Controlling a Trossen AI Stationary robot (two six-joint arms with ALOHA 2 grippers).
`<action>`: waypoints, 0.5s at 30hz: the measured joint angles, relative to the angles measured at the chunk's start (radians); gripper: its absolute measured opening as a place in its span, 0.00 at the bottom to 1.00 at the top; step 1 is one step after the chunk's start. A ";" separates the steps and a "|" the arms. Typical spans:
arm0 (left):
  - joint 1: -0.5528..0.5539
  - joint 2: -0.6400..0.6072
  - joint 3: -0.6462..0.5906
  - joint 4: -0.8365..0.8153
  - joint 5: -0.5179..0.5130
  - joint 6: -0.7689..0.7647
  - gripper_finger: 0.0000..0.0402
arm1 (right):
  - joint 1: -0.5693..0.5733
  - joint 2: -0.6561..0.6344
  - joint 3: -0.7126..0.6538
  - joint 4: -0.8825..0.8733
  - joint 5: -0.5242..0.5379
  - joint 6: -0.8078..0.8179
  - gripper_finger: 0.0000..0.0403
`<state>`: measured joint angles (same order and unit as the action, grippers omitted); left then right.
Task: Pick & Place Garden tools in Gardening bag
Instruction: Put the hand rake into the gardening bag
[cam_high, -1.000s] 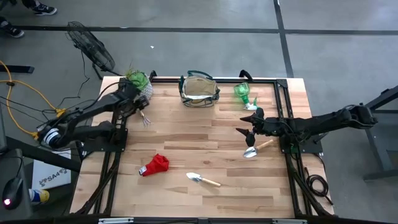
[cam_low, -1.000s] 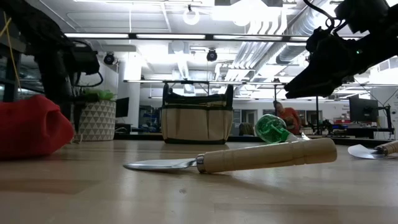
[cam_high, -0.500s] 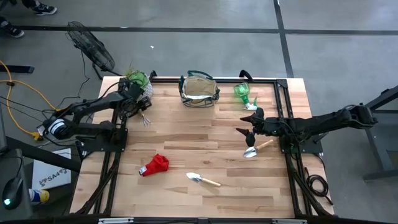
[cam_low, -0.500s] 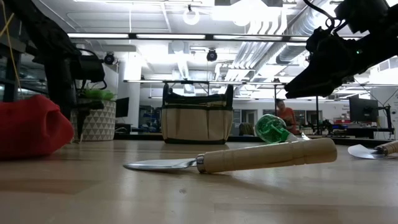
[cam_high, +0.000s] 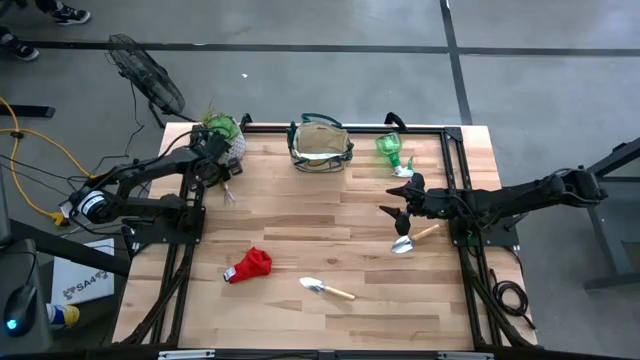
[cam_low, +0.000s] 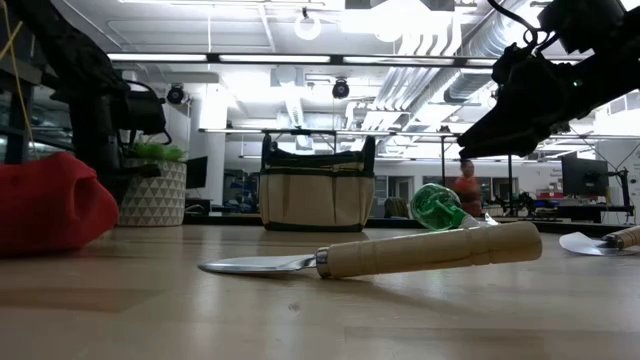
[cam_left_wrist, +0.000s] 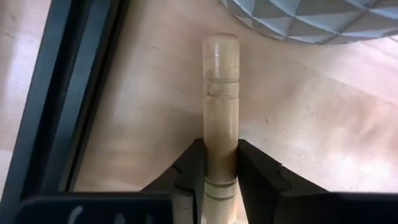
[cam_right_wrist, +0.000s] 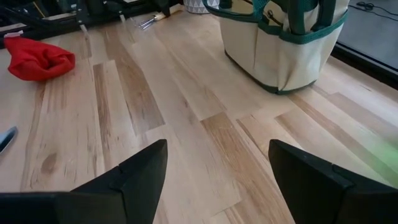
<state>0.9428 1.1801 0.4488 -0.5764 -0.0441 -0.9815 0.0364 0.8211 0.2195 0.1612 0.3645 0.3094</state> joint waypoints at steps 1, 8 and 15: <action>0.000 0.000 0.000 -0.002 0.005 0.013 0.16 | 0.000 0.000 0.000 0.000 0.000 0.001 0.68; -0.011 -0.015 -0.003 0.013 0.074 0.085 0.17 | 0.000 0.000 0.000 0.000 -0.001 0.008 0.68; -0.110 -0.105 -0.007 0.042 0.195 0.121 0.17 | 0.001 0.000 0.000 0.001 -0.032 0.058 0.68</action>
<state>0.8331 1.0748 0.4419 -0.5345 0.1506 -0.8605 0.0372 0.8215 0.2195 0.1621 0.3325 0.3671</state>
